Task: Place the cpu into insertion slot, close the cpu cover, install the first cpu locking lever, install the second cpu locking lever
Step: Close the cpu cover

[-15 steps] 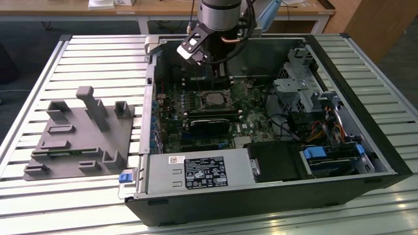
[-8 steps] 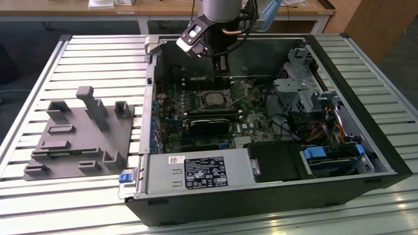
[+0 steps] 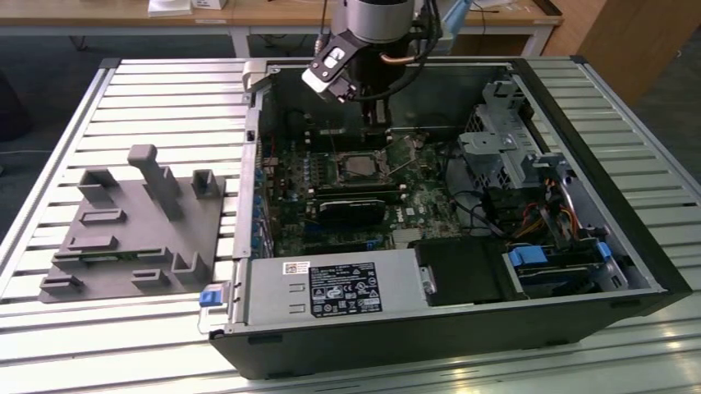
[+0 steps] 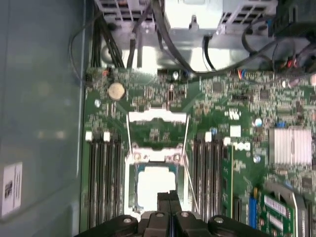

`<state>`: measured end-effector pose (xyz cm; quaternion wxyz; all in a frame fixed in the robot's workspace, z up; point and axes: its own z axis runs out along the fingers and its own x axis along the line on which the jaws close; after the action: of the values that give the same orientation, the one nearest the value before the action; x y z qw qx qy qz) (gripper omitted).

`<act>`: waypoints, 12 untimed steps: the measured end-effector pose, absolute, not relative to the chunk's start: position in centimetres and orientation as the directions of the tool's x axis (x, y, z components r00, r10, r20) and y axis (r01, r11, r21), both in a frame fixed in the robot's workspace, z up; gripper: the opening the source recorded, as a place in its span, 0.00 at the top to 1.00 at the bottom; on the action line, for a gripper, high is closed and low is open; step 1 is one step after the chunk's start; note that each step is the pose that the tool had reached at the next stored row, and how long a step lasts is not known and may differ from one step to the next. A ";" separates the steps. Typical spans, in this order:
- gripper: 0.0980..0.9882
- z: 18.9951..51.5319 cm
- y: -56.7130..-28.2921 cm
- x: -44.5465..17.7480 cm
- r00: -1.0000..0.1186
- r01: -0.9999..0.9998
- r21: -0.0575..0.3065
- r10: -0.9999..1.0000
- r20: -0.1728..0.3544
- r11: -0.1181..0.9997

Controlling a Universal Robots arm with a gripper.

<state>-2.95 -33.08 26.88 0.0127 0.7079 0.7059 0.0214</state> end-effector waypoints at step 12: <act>0.99 26.2 -32.8 -0.6 -0.011 0.999 0.044 1.000 0.012 0.011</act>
<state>-0.57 -32.80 26.22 0.0112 0.7031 0.7107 0.0201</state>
